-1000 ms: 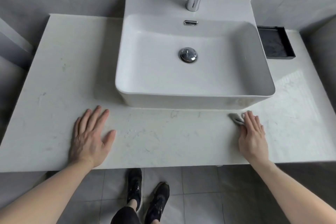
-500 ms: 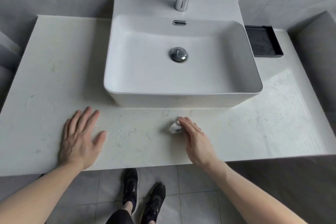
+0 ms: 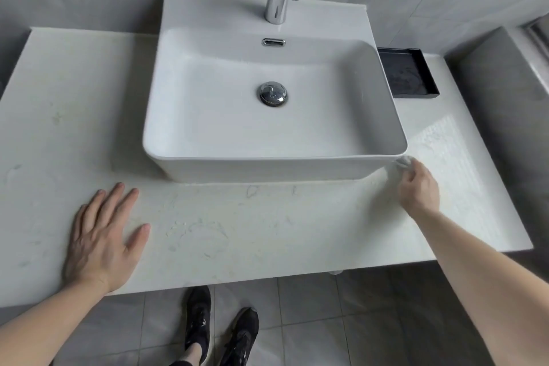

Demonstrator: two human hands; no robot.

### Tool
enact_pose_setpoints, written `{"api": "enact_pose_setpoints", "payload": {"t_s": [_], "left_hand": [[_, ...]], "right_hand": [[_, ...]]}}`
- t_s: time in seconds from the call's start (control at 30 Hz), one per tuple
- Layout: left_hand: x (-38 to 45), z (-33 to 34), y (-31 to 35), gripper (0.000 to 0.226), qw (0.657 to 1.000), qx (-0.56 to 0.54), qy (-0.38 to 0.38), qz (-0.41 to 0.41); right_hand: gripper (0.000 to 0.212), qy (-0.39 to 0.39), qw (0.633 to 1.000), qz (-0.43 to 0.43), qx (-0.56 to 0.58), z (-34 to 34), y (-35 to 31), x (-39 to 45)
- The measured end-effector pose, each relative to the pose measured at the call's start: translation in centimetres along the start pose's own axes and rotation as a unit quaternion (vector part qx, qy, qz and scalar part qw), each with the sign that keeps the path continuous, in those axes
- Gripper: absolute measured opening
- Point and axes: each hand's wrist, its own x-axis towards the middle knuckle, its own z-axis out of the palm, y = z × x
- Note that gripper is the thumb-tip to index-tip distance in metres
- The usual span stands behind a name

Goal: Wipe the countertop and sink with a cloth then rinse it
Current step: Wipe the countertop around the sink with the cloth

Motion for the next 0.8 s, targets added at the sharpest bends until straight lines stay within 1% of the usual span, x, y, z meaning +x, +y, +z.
{"api": "enact_pose_setpoints", "payload": {"t_s": [0.07, 0.13, 0.2, 0.27, 0.33, 0.4, 0.43, 0.5, 0.57, 0.6, 0.63, 0.67, 0.73, 0.8], "left_hand": [[0.0, 0.0, 0.1, 0.073, 1.000, 0.000, 0.004, 0.000], [0.0, 0.1, 0.1, 0.073, 1.000, 0.000, 0.002, -0.002], [0.0, 0.0, 0.1, 0.073, 1.000, 0.002, 0.000, -0.003], [0.0, 0.0, 0.1, 0.073, 1.000, 0.004, -0.002, -0.008], [0.0, 0.0, 0.1, 0.073, 1.000, 0.004, -0.003, -0.011], [0.0, 0.0, 0.1, 0.073, 1.000, 0.002, -0.003, -0.009], [0.0, 0.0, 0.1, 0.073, 1.000, 0.001, -0.003, -0.010], [0.0, -0.1, 0.2, 0.073, 1.000, 0.003, -0.009, -0.014], [-0.1, -0.2, 0.2, 0.074, 1.000, 0.009, -0.019, -0.012], [-0.1, -0.2, 0.2, 0.074, 1.000, 0.010, -0.021, -0.010], [-0.1, -0.3, 0.1, 0.074, 1.000, 0.009, -0.023, -0.009], [-0.1, -0.3, 0.1, 0.074, 1.000, 0.009, -0.023, -0.008], [-0.1, -0.3, 0.1, 0.074, 1.000, 0.009, -0.023, -0.009], [-0.1, -0.3, 0.1, 0.074, 1.000, 0.009, -0.021, -0.010]], "right_hand": [[0.042, -0.021, 0.999, -0.014, -0.045, 2.1, -0.6, -0.3], [0.047, -0.012, 0.998, -0.027, -0.056, 3.7, -1.5, -2.2], [0.052, -0.014, 0.999, -0.036, -0.035, 4.7, -2.4, -5.3], [0.059, -0.018, 0.999, -0.026, -0.006, 5.5, -3.1, -8.5], [0.062, -0.021, 0.999, -0.047, 0.006, 6.0, -3.9, -11.9], [0.063, -0.044, 0.992, -0.119, 0.015, 6.5, -4.9, -15.8], [0.069, -0.067, 0.983, -0.167, 0.027, 6.8, -5.6, -17.9], [0.083, -0.138, 0.954, -0.265, 0.036, 7.2, -7.3, -21.5], [0.082, -0.191, 0.922, -0.332, 0.047, 7.6, -8.7, -23.7], [0.077, -0.199, 0.919, -0.334, 0.072, 7.5, -9.0, -23.9], [0.072, -0.194, 0.924, -0.312, 0.106, 7.2, -9.0, -23.6], [0.067, -0.172, 0.934, -0.281, 0.138, 6.7, -8.8, -22.7], [0.058, -0.098, 0.952, -0.224, 0.185, 5.0, -7.7, -20.1], [0.048, -0.022, 0.964, -0.170, 0.203, 3.1, -5.8, -16.3]]}}
